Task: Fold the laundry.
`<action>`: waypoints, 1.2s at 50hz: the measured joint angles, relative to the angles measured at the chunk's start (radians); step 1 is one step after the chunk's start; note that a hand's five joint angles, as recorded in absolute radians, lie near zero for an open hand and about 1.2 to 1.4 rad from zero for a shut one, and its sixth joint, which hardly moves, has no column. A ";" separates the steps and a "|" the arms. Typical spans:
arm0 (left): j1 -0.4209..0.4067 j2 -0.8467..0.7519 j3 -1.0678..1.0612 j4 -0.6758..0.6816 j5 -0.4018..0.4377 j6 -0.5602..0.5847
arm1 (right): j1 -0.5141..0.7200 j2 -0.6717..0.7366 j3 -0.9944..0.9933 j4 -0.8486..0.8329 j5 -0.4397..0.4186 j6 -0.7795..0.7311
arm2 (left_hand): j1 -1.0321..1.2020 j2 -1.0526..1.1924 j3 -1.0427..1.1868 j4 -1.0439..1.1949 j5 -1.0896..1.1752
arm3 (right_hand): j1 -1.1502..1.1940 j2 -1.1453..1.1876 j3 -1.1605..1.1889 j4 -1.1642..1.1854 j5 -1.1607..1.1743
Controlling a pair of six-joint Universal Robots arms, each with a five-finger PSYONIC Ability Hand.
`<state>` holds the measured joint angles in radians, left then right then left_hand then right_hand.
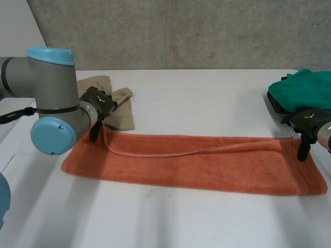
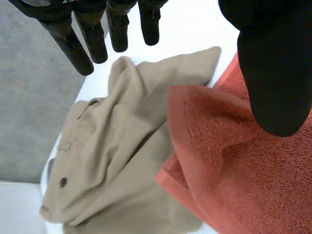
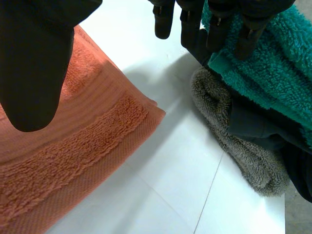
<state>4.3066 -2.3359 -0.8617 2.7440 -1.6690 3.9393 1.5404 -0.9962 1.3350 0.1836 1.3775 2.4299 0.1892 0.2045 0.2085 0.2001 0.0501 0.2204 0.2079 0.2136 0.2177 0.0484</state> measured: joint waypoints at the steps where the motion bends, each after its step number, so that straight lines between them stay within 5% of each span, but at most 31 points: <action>1: -0.003 0.009 -0.007 0.002 -0.009 -0.001 | 0.001 -0.008 0.007 0.000 -0.002 0.004 | 0.000 -0.001 0.000 0.000 0.000 | 0.000 0.000 0.000 0.000 0.000; 11: 0.012 0.177 -0.250 0.124 0.029 -0.007 | -0.015 -0.131 0.133 -0.030 -0.136 0.029 | 0.000 -0.002 0.000 0.000 0.000 | 0.000 0.000 0.000 0.000 0.000; 19: 0.055 0.140 -0.342 0.290 0.097 0.034 | -0.010 -0.065 0.144 -0.108 -0.200 0.047 | 0.000 -0.002 0.000 0.000 0.000 | 0.000 0.000 0.000 0.000 0.000; 33: 0.076 -0.080 -0.104 0.373 0.046 0.069 | 0.041 0.098 0.075 -0.408 -0.173 0.220 | 0.000 -0.002 0.000 0.000 0.000 | 0.000 0.000 0.000 0.000 0.000; 40: 0.085 -0.154 0.061 0.363 -0.034 0.005 | 0.083 0.169 0.006 -0.551 -0.051 0.242 | 0.000 -0.002 0.000 0.000 0.000 | 0.000 0.000 0.000 0.000 0.000; 50: 0.072 -0.099 0.054 0.288 -0.050 -0.110 | 0.097 0.150 -0.014 -0.514 0.023 0.224 | 0.000 -0.002 0.000 0.000 0.000 | 0.000 0.000 0.000 0.000 0.000; 60: 0.060 0.041 -0.125 0.279 0.102 -0.167 | 0.089 0.012 0.044 -0.303 -0.157 0.273 | 0.000 -0.002 0.000 0.000 0.000 | 0.000 0.000 0.000 0.000 0.000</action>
<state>4.3668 -2.2949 -0.9867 3.0226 -1.5669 3.7724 1.6296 -0.9839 1.3791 -0.1197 1.2204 2.7029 0.1892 0.2021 0.2084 0.2000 0.0501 0.2204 0.2079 0.2136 0.2177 0.0483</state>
